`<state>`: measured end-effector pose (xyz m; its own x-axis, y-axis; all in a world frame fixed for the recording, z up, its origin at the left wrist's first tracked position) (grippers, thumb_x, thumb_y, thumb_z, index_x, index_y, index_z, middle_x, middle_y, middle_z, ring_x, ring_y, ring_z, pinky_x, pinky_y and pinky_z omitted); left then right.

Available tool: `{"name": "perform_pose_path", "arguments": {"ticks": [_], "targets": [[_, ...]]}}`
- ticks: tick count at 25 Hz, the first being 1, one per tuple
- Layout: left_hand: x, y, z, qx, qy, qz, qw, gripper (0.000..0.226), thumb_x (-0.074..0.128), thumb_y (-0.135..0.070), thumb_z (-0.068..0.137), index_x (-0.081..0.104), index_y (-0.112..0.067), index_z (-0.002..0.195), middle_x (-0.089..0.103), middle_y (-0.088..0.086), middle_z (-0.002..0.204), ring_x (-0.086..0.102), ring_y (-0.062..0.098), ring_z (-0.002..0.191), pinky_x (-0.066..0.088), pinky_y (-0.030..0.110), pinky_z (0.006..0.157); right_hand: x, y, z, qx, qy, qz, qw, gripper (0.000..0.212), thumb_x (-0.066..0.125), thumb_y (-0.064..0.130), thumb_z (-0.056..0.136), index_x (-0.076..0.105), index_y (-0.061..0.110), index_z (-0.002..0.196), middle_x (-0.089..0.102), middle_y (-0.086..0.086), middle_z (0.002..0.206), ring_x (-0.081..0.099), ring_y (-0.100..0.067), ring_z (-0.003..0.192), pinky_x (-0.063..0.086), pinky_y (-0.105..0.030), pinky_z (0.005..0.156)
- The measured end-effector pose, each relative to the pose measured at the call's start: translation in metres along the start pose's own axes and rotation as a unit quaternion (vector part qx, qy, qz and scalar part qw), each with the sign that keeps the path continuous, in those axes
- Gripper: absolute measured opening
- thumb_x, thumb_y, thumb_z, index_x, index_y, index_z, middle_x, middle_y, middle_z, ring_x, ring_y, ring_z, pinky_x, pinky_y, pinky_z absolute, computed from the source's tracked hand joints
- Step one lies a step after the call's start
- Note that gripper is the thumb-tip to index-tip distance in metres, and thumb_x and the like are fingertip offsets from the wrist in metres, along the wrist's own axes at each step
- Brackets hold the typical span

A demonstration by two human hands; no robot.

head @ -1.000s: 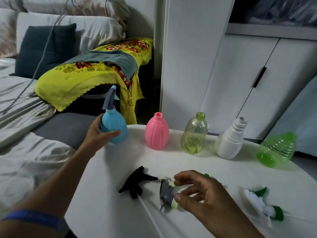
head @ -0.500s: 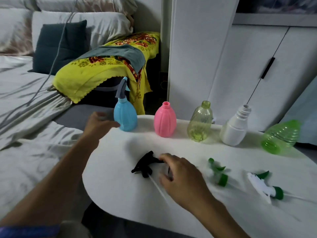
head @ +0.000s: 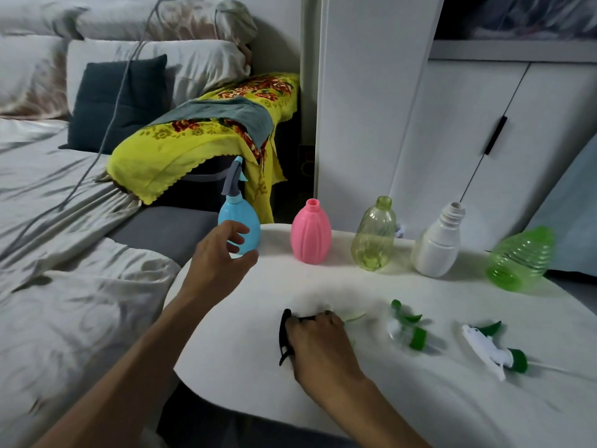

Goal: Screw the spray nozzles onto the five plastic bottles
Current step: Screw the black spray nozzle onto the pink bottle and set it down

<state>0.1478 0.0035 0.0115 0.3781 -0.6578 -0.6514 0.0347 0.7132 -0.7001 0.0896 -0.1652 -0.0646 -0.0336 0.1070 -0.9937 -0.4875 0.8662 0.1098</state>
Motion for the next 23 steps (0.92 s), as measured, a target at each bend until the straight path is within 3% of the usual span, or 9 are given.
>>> {"name": "perform_pose_path", "arguments": {"ticks": [2, 4, 6, 8, 11, 13, 16, 19, 23], "targets": [[0.007, -0.005, 0.001, 0.005, -0.001, -0.008, 1.000, 0.039, 0.077, -0.017, 0.081, 0.058, -0.017, 0.115, 0.063, 0.002, 0.104, 0.060, 0.017, 0.090, 0.046, 0.020, 0.069, -0.021, -0.004, -0.006, 0.005, -0.031, 0.094, 0.995, 0.039, 0.063, 0.008, 0.082, 0.051, 0.015, 0.119, 0.071, -0.009, 0.105, 0.060, -0.032, 0.099, 0.039, -0.035, 0.094], [0.017, -0.015, 0.003, 0.017, -0.011, -0.016, 1.000, 0.042, 0.078, -0.017, 0.080, 0.057, -0.017, 0.116, 0.062, 0.003, 0.104, 0.059, 0.017, 0.090, 0.050, 0.027, 0.074, -0.055, -0.027, -0.010, 0.049, -0.082, 0.257, 0.962, 0.036, 0.071, 0.018, 0.081, 0.050, 0.028, 0.108, 0.073, 0.000, 0.104, 0.066, -0.022, 0.093, 0.046, -0.028, 0.079], [0.036, -0.025, 0.006, 0.030, -0.010, -0.017, 0.999, 0.054, 0.081, -0.017, 0.077, 0.052, -0.016, 0.123, 0.059, 0.004, 0.109, 0.057, 0.018, 0.095, 0.050, 0.030, 0.078, -0.082, -0.063, -0.016, 0.096, -0.124, 0.434, 0.887, 0.044, 0.078, 0.016, 0.078, 0.050, 0.036, 0.105, 0.076, 0.008, 0.101, 0.071, -0.010, 0.090, 0.053, -0.026, 0.076], [0.059, -0.031, 0.014, 0.021, -0.006, -0.025, 0.999, 0.069, 0.084, -0.019, 0.073, 0.047, -0.015, 0.131, 0.055, 0.007, 0.120, 0.053, 0.022, 0.106, 0.050, 0.036, 0.085, -0.109, -0.098, -0.027, 0.103, -0.178, 0.562, 0.801, 0.052, 0.078, 0.002, 0.078, 0.053, 0.036, 0.109, 0.078, 0.005, 0.097, 0.073, -0.010, 0.090, 0.054, -0.024, 0.077], [0.093, -0.029, 0.031, -0.038, -0.003, -0.067, 0.997, 0.093, 0.089, -0.025, 0.066, 0.037, -0.017, 0.143, 0.045, 0.009, 0.140, 0.044, 0.028, 0.127, 0.045, 0.049, 0.102, -0.133, -0.143, -0.044, 0.104, -0.251, 0.675, 0.686, 0.055, 0.067, -0.013, 0.082, 0.058, 0.028, 0.117, 0.079, -0.002, 0.095, 0.074, -0.015, 0.090, 0.056, -0.025, 0.079], [0.114, -0.023, 0.039, -0.064, 0.002, -0.097, 0.993, 0.109, 0.092, -0.031, 0.061, 0.029, -0.018, 0.149, 0.038, 0.009, 0.150, 0.038, 0.029, 0.136, 0.039, 0.050, 0.108, -0.135, -0.164, -0.051, 0.109, -0.275, 0.708, 0.642, 0.059, 0.061, -0.016, 0.084, 0.058, 0.028, 0.124, 0.078, -0.006, 0.097, 0.072, -0.020, 0.095, 0.054, -0.033, 0.090], [0.136, -0.011, 0.046, -0.090, 0.009, -0.137, 0.986, 0.122, 0.093, -0.038, 0.056, 0.021, -0.021, 0.152, 0.032, 0.009, 0.155, 0.036, 0.030, 0.138, 0.037, 0.051, 0.108, -0.134, -0.185, -0.061, 0.122, -0.295, 0.722, 0.614, 0.061, 0.055, -0.020, 0.085, 0.057, 0.023, 0.129, 0.075, -0.007, 0.100, 0.067, -0.035, 0.110, 0.052, -0.041, 0.097], [0.149, -0.006, 0.053, -0.107, 0.025, -0.199, 0.974, 0.114, 0.093, -0.032, 0.058, 0.025, -0.025, 0.149, 0.042, 0.007, 0.145, 0.047, 0.031, 0.127, 0.048, 0.054, 0.100, -0.136, -0.198, -0.070, 0.138, -0.304, 0.724, 0.603, 0.054, 0.052, -0.021, 0.085, 0.062, 0.019, 0.120, 0.073, -0.006, 0.097, 0.063, -0.041, 0.113, 0.056, -0.036, 0.091], [0.141, -0.008, 0.055, -0.094, 0.008, -0.180, 0.979, 0.095, 0.091, -0.033, 0.060, 0.041, -0.024, 0.140, 0.051, 0.001, 0.126, 0.054, 0.029, 0.116, 0.055, 0.050, 0.090, -0.134, -0.206, -0.075, 0.162, -0.265, 0.711, 0.631, 0.044, 0.056, -0.015, 0.086, 0.068, 0.020, 0.111, 0.076, -0.004, 0.093, 0.069, -0.037, 0.105, 0.060, -0.032, 0.082]]}}
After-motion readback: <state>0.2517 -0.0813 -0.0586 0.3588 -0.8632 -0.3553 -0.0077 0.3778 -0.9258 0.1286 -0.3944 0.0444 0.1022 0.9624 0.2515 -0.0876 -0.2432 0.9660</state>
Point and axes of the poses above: each hand's wrist, its own z-axis towards the middle knuckle, its own x-axis out of the palm, y = z × x, the point moved 9 cm from there along z, towards the middle knuckle
